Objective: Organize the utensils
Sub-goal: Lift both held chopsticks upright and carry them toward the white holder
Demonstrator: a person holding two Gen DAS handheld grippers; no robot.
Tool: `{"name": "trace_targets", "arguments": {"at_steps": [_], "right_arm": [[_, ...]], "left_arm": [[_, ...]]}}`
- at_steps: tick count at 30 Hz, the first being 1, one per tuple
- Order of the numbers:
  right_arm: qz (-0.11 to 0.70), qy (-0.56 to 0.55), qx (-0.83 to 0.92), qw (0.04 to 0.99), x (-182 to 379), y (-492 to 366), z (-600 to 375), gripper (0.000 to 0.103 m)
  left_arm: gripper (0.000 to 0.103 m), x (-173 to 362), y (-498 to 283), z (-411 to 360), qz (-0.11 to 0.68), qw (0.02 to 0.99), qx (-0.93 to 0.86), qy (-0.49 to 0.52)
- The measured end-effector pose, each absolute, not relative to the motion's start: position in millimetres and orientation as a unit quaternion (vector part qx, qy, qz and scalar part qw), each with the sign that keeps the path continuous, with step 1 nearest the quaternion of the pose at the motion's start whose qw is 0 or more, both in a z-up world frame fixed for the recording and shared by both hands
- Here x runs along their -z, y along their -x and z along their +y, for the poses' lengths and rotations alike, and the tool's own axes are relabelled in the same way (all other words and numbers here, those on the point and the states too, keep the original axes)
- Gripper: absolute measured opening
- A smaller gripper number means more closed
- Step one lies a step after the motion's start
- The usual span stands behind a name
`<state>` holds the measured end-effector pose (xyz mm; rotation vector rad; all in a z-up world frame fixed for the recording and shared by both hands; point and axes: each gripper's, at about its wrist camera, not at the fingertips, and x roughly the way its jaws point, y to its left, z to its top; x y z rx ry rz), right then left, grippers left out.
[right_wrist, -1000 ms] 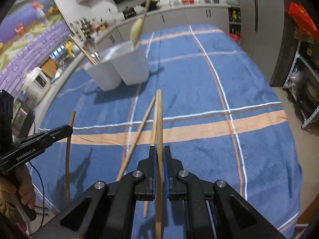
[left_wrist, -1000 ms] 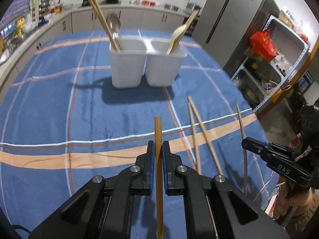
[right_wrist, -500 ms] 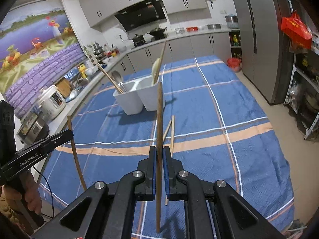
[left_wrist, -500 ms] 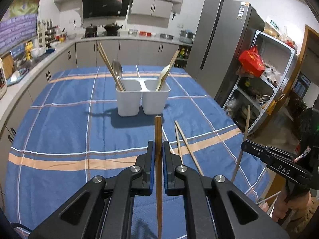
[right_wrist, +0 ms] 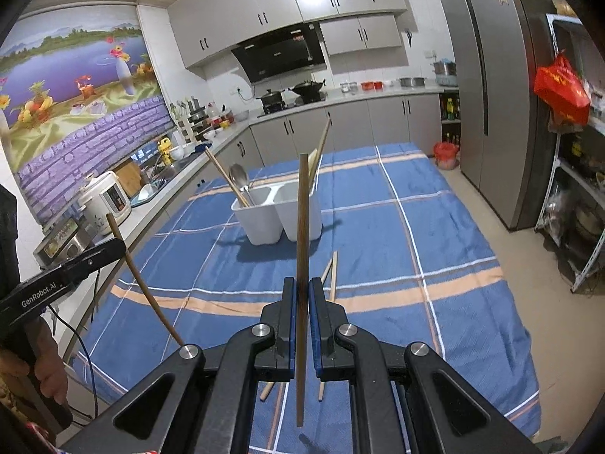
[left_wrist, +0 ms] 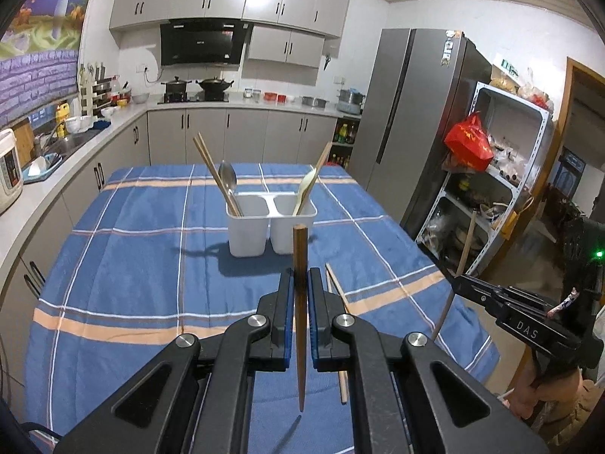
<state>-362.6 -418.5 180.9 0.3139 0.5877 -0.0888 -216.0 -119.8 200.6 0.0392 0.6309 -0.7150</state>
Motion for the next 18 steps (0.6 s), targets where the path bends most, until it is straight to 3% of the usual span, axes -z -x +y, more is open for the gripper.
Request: {"name": "trace_targets", "arguments": {"at_steps": [18], "right_arm": [[0.230,-0.133,0.038,0.963,-234,295,-430,0.007]], "left_arm": [[0.006,-262,159,-126,0.235,0.915,0.329,-0.005]]}}
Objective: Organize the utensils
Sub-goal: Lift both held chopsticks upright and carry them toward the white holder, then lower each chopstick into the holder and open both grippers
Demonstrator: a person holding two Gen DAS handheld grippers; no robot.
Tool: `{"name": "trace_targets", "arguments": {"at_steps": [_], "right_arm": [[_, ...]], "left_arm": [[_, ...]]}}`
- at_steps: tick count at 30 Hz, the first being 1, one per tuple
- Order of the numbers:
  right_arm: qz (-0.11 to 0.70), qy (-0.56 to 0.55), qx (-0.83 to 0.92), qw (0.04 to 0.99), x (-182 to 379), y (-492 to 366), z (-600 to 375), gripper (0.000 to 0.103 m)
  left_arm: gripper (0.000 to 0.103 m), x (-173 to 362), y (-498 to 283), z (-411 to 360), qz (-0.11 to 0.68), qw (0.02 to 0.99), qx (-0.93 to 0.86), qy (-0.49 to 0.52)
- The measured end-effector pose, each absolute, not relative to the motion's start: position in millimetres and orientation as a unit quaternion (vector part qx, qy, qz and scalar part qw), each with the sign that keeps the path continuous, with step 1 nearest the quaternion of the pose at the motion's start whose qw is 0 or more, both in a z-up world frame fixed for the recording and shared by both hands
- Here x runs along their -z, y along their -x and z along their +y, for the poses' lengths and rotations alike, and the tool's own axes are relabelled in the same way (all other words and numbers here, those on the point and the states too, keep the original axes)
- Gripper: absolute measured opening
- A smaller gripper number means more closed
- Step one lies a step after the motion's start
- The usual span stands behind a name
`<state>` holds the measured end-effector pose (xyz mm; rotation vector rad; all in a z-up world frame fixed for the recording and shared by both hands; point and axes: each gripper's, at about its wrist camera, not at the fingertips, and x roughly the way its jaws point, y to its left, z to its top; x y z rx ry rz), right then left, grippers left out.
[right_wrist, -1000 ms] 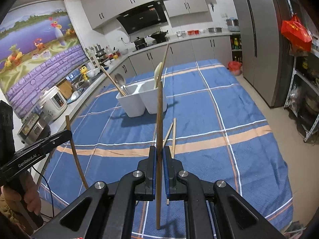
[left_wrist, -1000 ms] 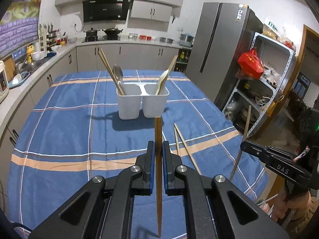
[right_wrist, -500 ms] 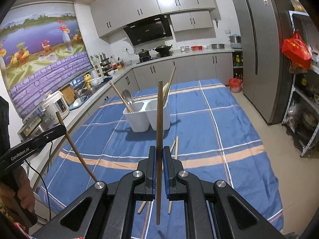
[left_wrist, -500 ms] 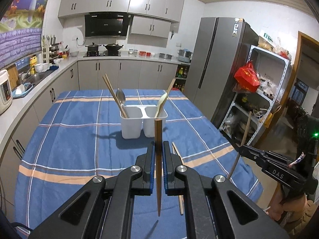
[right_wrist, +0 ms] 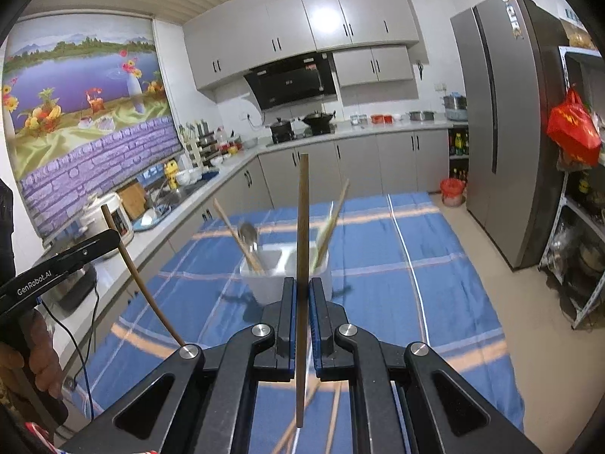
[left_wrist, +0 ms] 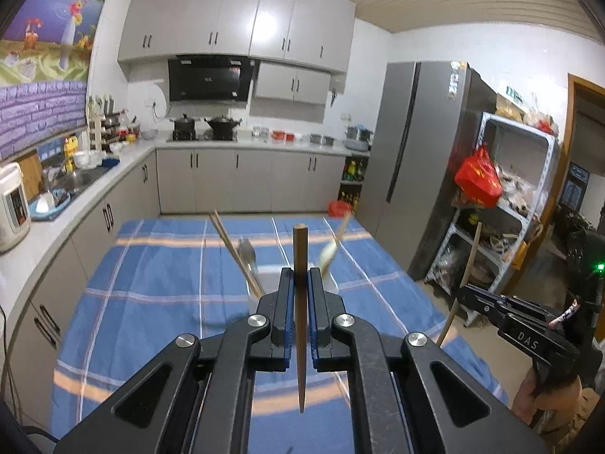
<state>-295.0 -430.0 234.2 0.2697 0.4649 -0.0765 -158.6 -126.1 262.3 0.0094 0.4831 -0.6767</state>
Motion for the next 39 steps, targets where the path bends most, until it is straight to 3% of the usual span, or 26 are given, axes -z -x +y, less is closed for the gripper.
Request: {"name": "trace_targets", "arguments": {"at_steps": [12,23,35,37,39], "right_arm": [[0.174,-0.146,0.047,0.973,-274,167,-454,0.007],[0.231,-0.158,0.081,0.956,-217,82,-475,0.007],[0.285,-0.177,0.058,0.940,-172,69,-484,0.008],[0.288,-0.180,0.057,0.939,-171,68,-486,0.013],[0.286,-0.184,0.056,0.939,-173,69,-489,0.025]], "left_arm": [[0.006,-297,46,-175,0.209,0.925,0.317,0.011],[0.006,-234,-47,-233,0.290,0.909,0.300,-0.008],[0.007,-202,-53,-243,0.327,0.894,0.307,-0.004],[0.007,-203,-50,-241,0.329,0.893,0.309,-0.002],[0.008,-207,-46,-237,0.327,0.893,0.308,0.001]]}}
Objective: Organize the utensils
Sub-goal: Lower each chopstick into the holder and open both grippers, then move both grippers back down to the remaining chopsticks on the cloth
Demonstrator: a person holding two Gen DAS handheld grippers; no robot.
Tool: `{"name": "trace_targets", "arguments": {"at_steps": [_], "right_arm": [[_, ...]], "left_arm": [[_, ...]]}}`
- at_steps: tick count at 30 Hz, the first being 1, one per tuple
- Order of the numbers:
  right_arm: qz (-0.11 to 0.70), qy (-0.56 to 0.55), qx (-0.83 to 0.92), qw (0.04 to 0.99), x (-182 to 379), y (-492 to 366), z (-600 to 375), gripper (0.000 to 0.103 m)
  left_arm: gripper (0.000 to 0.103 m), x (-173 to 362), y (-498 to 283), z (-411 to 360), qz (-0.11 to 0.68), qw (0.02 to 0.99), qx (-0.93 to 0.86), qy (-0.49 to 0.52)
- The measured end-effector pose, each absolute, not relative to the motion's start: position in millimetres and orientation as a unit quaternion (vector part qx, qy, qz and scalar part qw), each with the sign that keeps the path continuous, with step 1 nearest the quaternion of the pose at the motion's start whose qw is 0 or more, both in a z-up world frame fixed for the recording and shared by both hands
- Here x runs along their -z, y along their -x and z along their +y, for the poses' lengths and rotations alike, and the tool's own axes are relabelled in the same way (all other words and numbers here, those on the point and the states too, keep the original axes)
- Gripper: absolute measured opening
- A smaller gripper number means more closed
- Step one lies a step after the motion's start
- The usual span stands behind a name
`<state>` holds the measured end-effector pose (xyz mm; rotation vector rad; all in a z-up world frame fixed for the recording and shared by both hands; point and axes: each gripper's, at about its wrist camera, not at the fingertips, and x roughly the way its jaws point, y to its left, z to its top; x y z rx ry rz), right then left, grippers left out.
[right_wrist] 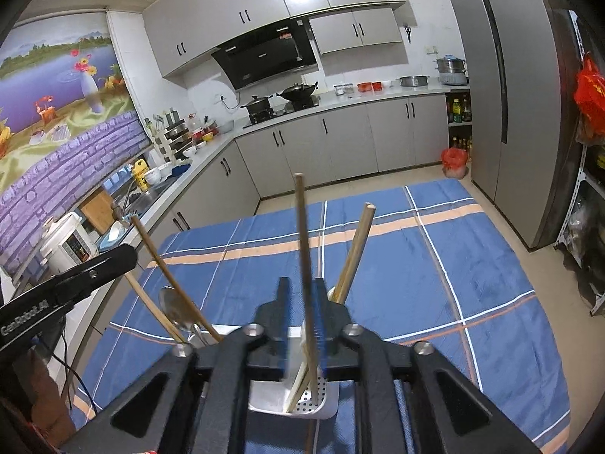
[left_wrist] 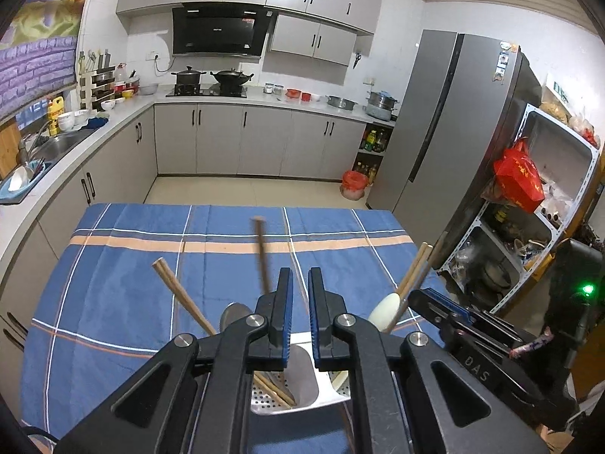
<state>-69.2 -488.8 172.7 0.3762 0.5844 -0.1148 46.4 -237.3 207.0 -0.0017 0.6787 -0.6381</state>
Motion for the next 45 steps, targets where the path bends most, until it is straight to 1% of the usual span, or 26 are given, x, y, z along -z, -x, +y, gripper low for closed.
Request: {"name": "trace_targets", "arguments": {"at_steps": [1,2,3,5,6,8,10,12,15,17,21,22,23,27,31,33,34,35,36,37,38,40,41,43,45], "right_arm": [[0.284,-0.187,0.057,0.939,-175,72,-490,0.031],[0.282,-0.186,0.058,0.940,-177,74,-489,0.032],[0.279,-0.185,0.059,0.940,-180,76,-488,0.032],[0.274,-0.182,0.059,0.942,-186,85,-486,0.033],[0.271,-0.181,0.060,0.944,-189,92,-486,0.035],[0.268,-0.178,0.062,0.945,-193,105,-484,0.045],[0.276,-0.173,0.064,0.943,-190,123,-483,0.047],[0.298,-0.168,0.064,0.937,-179,142,-482,0.048],[0.339,-0.164,0.066,0.924,-150,173,-482,0.050],[0.379,-0.165,0.063,0.908,-120,198,-477,0.050],[0.441,-0.164,0.047,0.881,-69,241,-458,0.050],[0.446,-0.161,0.046,0.879,-63,248,-456,0.049],[0.454,-0.153,0.044,0.876,-54,258,-448,0.046],[0.467,-0.131,0.035,0.874,-35,279,-428,0.044],[0.467,-0.115,0.039,0.876,-25,293,-413,0.041],[0.465,-0.104,0.046,0.878,-29,294,-410,0.037],[0.467,-0.098,0.054,0.877,-28,294,-410,0.031],[0.468,-0.092,0.064,0.877,-28,296,-411,0.022],[0.469,-0.091,0.071,0.876,-29,297,-412,0.018],[0.471,-0.093,0.082,0.873,-28,300,-416,0.011],[0.473,-0.096,0.091,0.871,-29,301,-420,0.008],[0.475,-0.104,0.105,0.868,-31,309,-426,0.007],[0.476,-0.112,0.114,0.865,-31,314,-431,0.007],[0.478,-0.120,0.122,0.861,-32,319,-436,0.007],[0.481,-0.129,0.126,0.858,-33,323,-440,0.007]], "left_arm": [[0.009,-209,-44,-235,0.326,0.894,0.307,0.002],[0.012,-212,-41,-232,0.323,0.895,0.306,0.004],[0.018,-215,-36,-228,0.319,0.898,0.304,0.005],[0.026,-221,-27,-221,0.309,0.902,0.301,0.009],[0.027,-225,-21,-217,0.304,0.904,0.300,0.010],[0.028,-232,-11,-209,0.297,0.907,0.298,0.011],[0.031,-238,2,-199,0.292,0.909,0.298,0.015],[0.038,-241,16,-188,0.291,0.909,0.298,0.023],[0.042,-235,39,-172,0.301,0.906,0.295,0.030],[0.044,-224,51,-166,0.315,0.902,0.294,0.028],[0.044,-179,70,-164,0.382,0.876,0.294,0.019],[0.044,-164,77,-164,0.404,0.866,0.296,0.020],[0.044,-150,83,-164,0.422,0.856,0.298,0.021],[0.044,-100,114,-168,0.482,0.817,0.315,0.017],[0.044,-65,155,-184,0.511,0.788,0.342,-0.016],[0.044,-55,174,-194,0.513,0.781,0.354,-0.049],[0.044,-50,185,-200,0.511,0.778,0.360,-0.067],[0.044,-48,192,-206,0.509,0.776,0.364,-0.078],[0.044,-45,197,-211,0.508,0.774,0.368,-0.088],[0.044,-43,202,-215,0.507,0.772,0.372,-0.096],[0.044,-40,207,-219,0.505,0.771,0.374,-0.104],[0.044,-35,212,-226,0.501,0.772,0.372,-0.118],[0.042,-33,213,-229,0.498,0.774,0.370,-0.125],[0.033,-27,215,-234,0.496,0.776,0.364,-0.140],[0.012,-21,215,-238,0.501,0.775,0.354,-0.149]]}}
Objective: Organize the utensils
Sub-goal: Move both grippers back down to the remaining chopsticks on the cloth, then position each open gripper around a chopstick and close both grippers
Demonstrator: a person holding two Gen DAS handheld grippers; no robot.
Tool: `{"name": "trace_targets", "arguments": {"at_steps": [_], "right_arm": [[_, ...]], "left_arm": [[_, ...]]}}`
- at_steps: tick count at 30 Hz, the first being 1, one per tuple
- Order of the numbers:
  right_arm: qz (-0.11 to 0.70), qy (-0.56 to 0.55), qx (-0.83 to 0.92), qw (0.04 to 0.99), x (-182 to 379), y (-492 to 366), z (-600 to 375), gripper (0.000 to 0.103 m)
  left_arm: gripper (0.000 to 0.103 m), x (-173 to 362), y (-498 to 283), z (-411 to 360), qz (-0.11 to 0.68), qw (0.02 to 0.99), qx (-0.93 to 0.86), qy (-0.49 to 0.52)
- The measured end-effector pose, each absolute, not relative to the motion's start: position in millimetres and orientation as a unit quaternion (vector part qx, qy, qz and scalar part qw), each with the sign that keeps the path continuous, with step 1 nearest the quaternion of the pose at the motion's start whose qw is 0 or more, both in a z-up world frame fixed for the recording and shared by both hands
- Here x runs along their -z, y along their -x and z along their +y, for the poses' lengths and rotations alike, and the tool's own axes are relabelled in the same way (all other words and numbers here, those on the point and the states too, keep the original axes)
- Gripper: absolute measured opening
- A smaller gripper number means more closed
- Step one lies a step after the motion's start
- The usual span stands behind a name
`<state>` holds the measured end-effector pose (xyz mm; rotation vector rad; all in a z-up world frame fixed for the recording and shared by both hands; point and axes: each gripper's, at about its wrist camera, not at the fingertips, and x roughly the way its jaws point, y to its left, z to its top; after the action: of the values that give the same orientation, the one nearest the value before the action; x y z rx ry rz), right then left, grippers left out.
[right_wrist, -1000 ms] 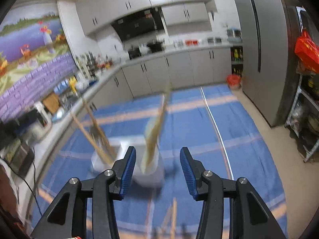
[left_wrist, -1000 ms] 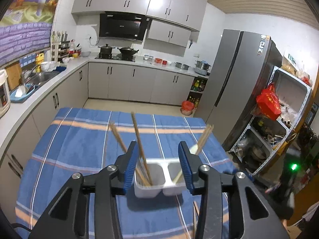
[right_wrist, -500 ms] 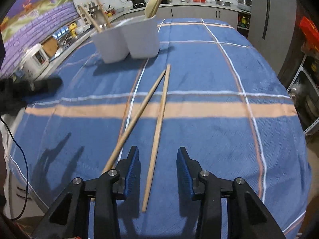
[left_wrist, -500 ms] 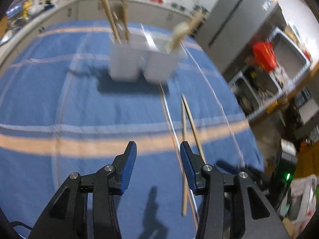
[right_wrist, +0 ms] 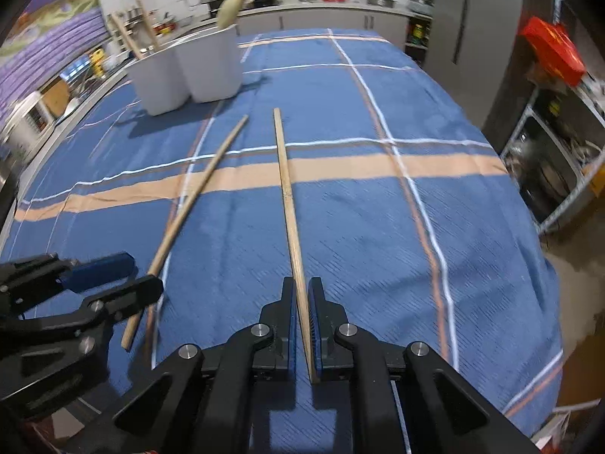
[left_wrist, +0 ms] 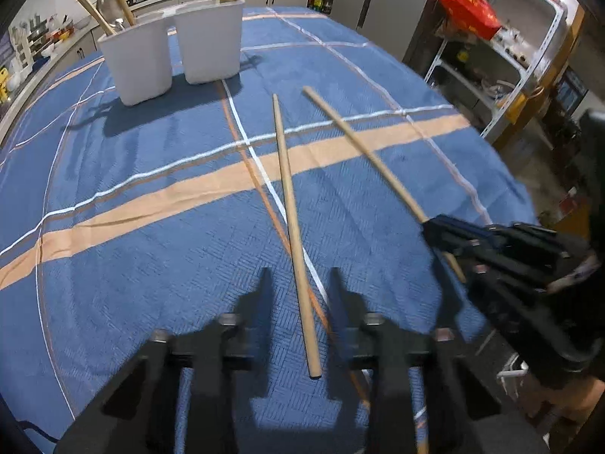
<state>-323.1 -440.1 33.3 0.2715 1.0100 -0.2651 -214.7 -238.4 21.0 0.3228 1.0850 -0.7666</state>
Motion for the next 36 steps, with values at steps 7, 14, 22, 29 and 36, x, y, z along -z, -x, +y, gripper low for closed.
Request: {"name": "trace_targets", "arguments": {"at_steps": [7,14,22,29,36], "right_arm": [[0.489,-0.156,0.133,0.848,-35,335,-452,0.007],[0.496,-0.150,0.106,0.849,-35,336,-440,0.007],[0.506,-0.118,0.069,0.851,-34,345,-420,0.007],[0.508,-0.120,0.064,0.851,-33,358,-423,0.007],[0.504,-0.116,0.070,0.853,-33,348,-428,0.025]], "left_arm": [[0.006,-20,197,-235,0.509,0.792,0.310,-0.131],[0.006,-24,167,-166,0.528,0.811,0.236,-0.087],[0.006,-27,171,-102,0.537,0.814,0.217,-0.045],[0.006,-29,179,-87,0.539,0.813,0.215,-0.032],[0.007,-39,161,-70,0.541,0.816,0.203,0.015]]}}
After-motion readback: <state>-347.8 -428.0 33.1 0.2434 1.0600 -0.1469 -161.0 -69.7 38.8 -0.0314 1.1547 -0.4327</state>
